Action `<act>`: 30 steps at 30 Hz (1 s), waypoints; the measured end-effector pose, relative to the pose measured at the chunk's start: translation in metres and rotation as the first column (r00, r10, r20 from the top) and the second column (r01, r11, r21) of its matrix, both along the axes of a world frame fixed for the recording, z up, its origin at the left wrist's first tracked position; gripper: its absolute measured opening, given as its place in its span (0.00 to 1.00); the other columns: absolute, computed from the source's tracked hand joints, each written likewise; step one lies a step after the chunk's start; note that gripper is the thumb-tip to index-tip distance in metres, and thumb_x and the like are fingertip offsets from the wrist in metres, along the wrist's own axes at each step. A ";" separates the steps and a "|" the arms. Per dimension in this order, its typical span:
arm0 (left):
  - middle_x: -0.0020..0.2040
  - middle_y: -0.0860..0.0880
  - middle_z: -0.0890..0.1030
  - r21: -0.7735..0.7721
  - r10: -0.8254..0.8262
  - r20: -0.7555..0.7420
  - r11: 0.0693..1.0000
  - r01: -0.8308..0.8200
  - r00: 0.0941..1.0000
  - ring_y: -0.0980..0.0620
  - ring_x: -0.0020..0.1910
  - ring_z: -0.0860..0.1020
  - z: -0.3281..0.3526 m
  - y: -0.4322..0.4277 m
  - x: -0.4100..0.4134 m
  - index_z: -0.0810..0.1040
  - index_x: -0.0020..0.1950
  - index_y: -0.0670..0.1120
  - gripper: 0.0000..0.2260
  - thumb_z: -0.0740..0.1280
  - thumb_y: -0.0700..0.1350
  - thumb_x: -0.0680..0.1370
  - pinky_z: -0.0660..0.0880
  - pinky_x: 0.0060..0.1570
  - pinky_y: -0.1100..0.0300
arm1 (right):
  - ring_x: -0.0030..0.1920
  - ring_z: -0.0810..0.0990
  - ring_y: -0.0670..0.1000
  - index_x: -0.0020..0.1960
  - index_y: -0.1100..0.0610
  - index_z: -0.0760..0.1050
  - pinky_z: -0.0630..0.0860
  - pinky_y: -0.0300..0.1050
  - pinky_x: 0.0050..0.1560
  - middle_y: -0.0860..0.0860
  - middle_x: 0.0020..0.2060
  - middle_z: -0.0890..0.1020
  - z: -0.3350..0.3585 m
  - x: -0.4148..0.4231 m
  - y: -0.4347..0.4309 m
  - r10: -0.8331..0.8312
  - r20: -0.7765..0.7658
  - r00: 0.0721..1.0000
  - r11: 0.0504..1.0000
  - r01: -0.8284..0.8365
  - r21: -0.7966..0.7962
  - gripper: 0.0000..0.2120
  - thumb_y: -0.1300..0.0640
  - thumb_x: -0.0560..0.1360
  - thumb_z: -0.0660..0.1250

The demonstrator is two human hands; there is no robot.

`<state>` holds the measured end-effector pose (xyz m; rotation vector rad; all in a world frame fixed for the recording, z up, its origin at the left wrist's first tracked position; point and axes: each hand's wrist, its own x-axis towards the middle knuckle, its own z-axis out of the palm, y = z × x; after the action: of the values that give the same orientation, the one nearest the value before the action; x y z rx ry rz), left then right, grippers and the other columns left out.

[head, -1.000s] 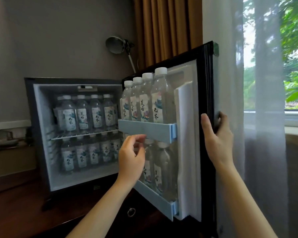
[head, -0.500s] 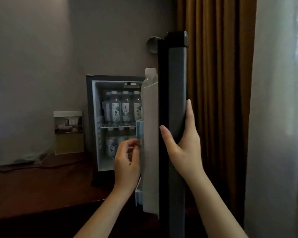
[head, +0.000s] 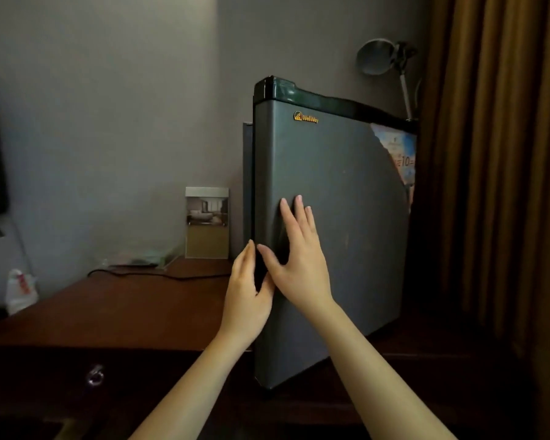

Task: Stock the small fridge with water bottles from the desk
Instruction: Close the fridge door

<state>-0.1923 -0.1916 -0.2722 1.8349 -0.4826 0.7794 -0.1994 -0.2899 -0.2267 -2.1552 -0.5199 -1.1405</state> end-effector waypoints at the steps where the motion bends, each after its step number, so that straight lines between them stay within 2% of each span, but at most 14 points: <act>1: 0.75 0.51 0.57 0.004 0.015 -0.028 1.000 -0.015 0.999 0.59 0.72 0.56 0.000 0.003 0.007 0.53 0.76 0.46 0.27 0.61 0.42 0.79 0.56 0.65 0.70 | 0.76 0.41 0.47 0.76 0.46 0.49 0.53 0.51 0.75 0.44 0.76 0.47 -0.002 0.007 0.001 0.004 -0.021 1.000 1.000 -0.004 -0.018 0.33 0.50 0.77 0.63; 5: 0.76 0.47 0.57 0.040 0.084 -0.106 0.996 -0.080 0.991 0.51 0.74 0.58 -0.004 0.010 0.037 0.50 0.76 0.45 0.28 0.60 0.42 0.80 0.57 0.66 0.65 | 0.77 0.45 0.52 0.76 0.48 0.54 0.53 0.55 0.75 0.48 0.77 0.49 -0.011 0.033 0.001 -0.044 -0.098 0.994 0.990 0.030 -0.136 0.28 0.54 0.79 0.59; 9: 0.76 0.47 0.57 0.052 0.126 -0.179 0.992 -0.118 0.976 0.49 0.74 0.58 -0.006 0.012 0.066 0.49 0.77 0.45 0.28 0.60 0.42 0.80 0.58 0.66 0.64 | 0.77 0.43 0.52 0.76 0.48 0.54 0.47 0.53 0.75 0.48 0.77 0.46 -0.020 0.060 -0.007 -0.118 -0.204 0.972 0.964 0.063 -0.259 0.26 0.52 0.80 0.56; 12: 0.76 0.47 0.57 0.050 0.142 -0.234 0.990 -0.134 0.962 0.49 0.74 0.60 -0.004 0.013 0.088 0.49 0.77 0.46 0.29 0.60 0.44 0.80 0.62 0.67 0.58 | 0.77 0.42 0.53 0.76 0.48 0.51 0.45 0.53 0.75 0.48 0.77 0.44 -0.021 0.077 -0.015 -0.188 -0.250 0.950 0.936 0.096 -0.340 0.26 0.51 0.80 0.55; 18: 0.75 0.47 0.59 0.039 0.168 -0.286 0.986 -0.164 0.943 0.47 0.72 0.64 -0.004 0.014 0.130 0.51 0.77 0.46 0.29 0.61 0.45 0.80 0.66 0.68 0.52 | 0.77 0.40 0.54 0.77 0.49 0.50 0.42 0.55 0.75 0.49 0.77 0.41 -0.023 0.107 -0.029 -0.269 -0.262 0.927 0.890 0.135 -0.436 0.26 0.53 0.81 0.54; 21: 0.74 0.48 0.63 0.046 0.204 -0.282 0.979 -0.199 0.938 0.47 0.69 0.68 -0.004 0.017 0.149 0.56 0.76 0.47 0.27 0.62 0.47 0.79 0.69 0.65 0.47 | 0.76 0.38 0.53 0.77 0.48 0.45 0.39 0.56 0.74 0.48 0.76 0.38 -0.026 0.119 -0.032 -0.313 -0.247 0.917 0.856 0.159 -0.492 0.29 0.55 0.81 0.54; 25: 0.67 0.49 0.73 0.001 0.170 -0.295 0.984 -0.178 0.940 0.48 0.63 0.74 -0.004 0.023 0.171 0.64 0.73 0.48 0.23 0.64 0.42 0.78 0.73 0.61 0.48 | 0.75 0.34 0.52 0.76 0.47 0.38 0.36 0.57 0.73 0.47 0.75 0.34 -0.028 0.135 -0.032 -0.375 -0.255 0.891 0.820 0.192 -0.539 0.35 0.57 0.79 0.57; 30: 0.67 0.50 0.74 -0.079 0.069 -0.343 0.992 -0.103 0.937 0.49 0.65 0.72 -0.005 0.023 0.196 0.65 0.72 0.48 0.22 0.63 0.42 0.79 0.71 0.64 0.48 | 0.74 0.31 0.54 0.75 0.49 0.34 0.36 0.58 0.73 0.48 0.70 0.27 -0.025 0.152 -0.026 -0.434 -0.273 0.859 0.797 0.223 -0.562 0.41 0.58 0.77 0.61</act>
<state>0.0039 -0.1683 -0.2774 1.8607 -0.1390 0.5163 -0.0472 -0.3162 -0.2518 -2.9559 -0.2752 -0.7459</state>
